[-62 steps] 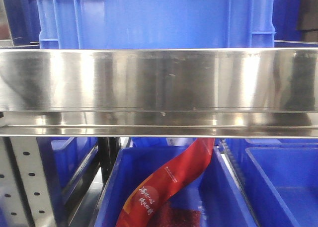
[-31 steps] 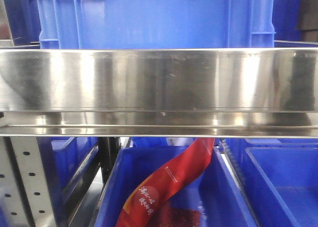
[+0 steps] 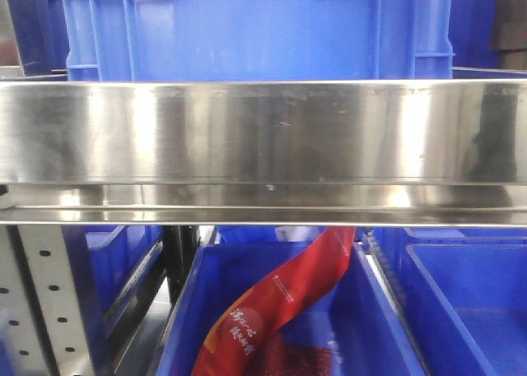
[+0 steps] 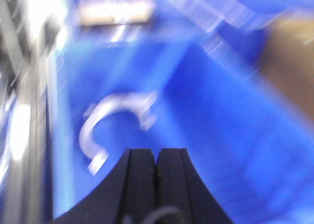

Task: Grab PVC pipe and place in blue bin
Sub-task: 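Raise both open grippers up out of the blue bin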

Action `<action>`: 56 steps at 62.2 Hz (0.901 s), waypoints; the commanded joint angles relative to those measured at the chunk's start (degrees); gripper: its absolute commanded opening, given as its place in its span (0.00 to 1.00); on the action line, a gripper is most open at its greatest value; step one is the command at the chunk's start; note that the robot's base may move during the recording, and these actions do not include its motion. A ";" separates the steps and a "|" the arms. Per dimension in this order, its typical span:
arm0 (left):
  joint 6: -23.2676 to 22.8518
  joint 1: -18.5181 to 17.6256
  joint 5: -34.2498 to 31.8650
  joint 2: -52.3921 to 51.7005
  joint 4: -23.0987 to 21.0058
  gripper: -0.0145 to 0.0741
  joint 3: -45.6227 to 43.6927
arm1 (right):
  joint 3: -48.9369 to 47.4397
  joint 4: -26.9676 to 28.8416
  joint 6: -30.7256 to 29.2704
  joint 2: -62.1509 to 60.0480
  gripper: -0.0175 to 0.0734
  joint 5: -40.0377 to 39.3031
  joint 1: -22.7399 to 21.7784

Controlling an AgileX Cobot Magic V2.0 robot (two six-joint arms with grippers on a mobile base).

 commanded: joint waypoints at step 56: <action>-0.16 7.50 -28.49 -46.69 1.18 0.04 65.28 | 66.14 -0.98 -0.88 -51.40 0.01 -30.01 -0.28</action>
